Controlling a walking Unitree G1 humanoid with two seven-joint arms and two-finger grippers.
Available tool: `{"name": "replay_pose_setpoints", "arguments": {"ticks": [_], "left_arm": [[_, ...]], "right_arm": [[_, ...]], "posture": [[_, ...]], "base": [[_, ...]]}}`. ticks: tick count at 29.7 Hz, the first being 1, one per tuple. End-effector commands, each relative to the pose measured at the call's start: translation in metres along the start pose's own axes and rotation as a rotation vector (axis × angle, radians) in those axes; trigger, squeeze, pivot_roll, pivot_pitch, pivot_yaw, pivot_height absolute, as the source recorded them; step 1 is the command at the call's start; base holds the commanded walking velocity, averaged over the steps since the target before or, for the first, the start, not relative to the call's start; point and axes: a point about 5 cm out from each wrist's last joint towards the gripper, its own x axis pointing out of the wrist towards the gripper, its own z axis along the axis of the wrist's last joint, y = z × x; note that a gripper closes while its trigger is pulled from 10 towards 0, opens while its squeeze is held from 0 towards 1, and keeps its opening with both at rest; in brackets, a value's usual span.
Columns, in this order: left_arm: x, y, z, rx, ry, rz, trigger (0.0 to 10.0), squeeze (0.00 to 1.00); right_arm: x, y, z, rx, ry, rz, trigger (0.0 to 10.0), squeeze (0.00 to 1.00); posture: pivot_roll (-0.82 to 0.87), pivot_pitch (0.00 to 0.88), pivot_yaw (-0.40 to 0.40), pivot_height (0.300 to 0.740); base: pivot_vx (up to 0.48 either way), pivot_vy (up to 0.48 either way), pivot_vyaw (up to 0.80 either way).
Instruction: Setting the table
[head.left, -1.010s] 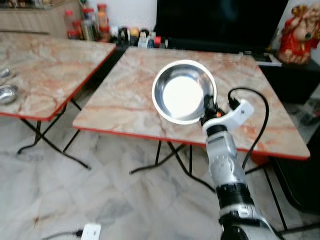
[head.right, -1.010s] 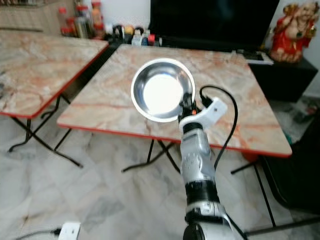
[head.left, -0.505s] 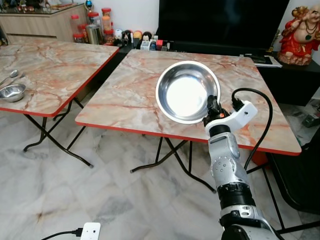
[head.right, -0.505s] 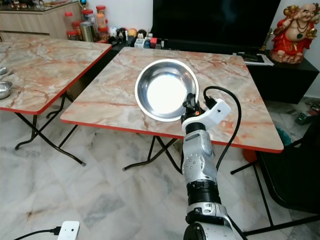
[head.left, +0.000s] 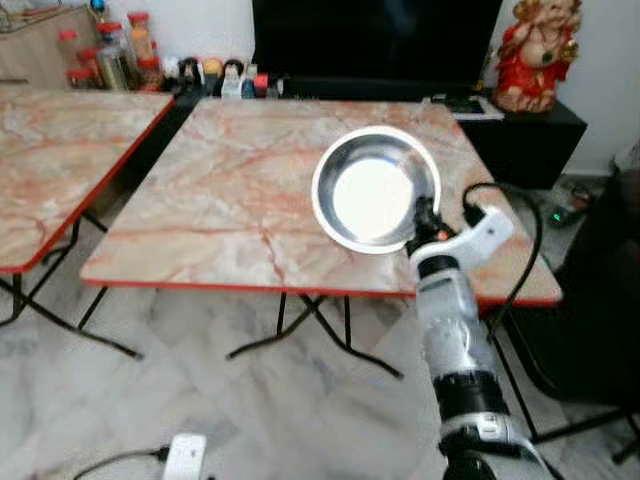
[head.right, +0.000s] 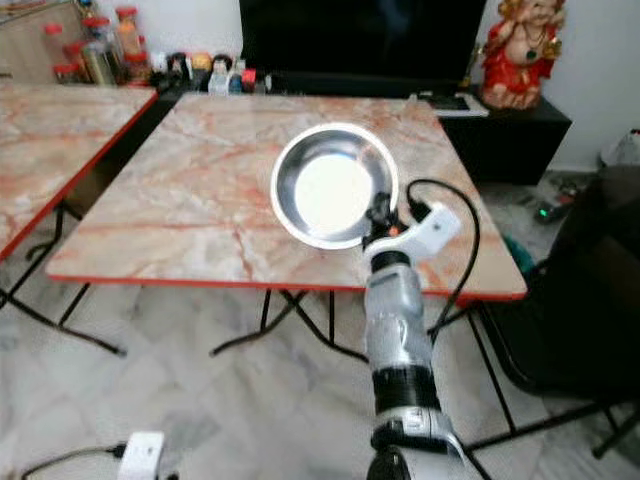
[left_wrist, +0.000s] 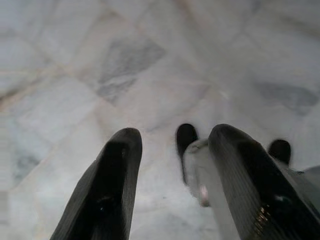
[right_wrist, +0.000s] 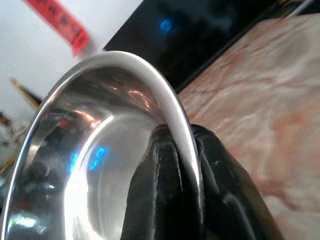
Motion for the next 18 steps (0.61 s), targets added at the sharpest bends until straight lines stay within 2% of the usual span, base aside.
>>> {"name": "replay_pose_setpoints", "arguments": {"ticks": [1, 3, 9, 18], "left_arm": [[0.0012, -0.0049, 0.0039, -0.005, -0.009, -0.008, 10.0, 0.0], [0.0013, -0.0051, 0.0042, -0.006, -0.009, -0.008, 10.0, 0.0], [0.0013, -0.0069, 0.0037, -0.014, -0.006, -0.006, 10.0, 0.0], [0.0013, -0.0067, 0.0036, -0.017, -0.006, -0.004, 10.0, 0.0]], "right_arm": [[0.0038, 0.0044, 0.0068, 0.018, -0.03, 0.002, 10.0, 0.0], [0.004, 0.0044, 0.0068, 0.018, -0.031, 0.002, 10.0, 0.0], [0.0015, 0.0069, 0.0044, -0.042, -0.019, 0.031, 10.0, 0.0], [0.0014, 0.0039, 0.0033, -0.024, -0.014, 0.012, 10.0, 0.0]], "posture": [[-0.05, 0.0, -0.039, 0.74], [-0.05, 0.0, -0.039, 0.74], [-0.04, 0.0, -0.046, 0.74], [-0.04, 0.0, -0.041, 0.74]], "base": [[0.311, 0.0, 0.0], [0.311, 0.0, 0.0], [0.314, 0.0, 0.72], [0.315, 0.0, 0.0]]}}
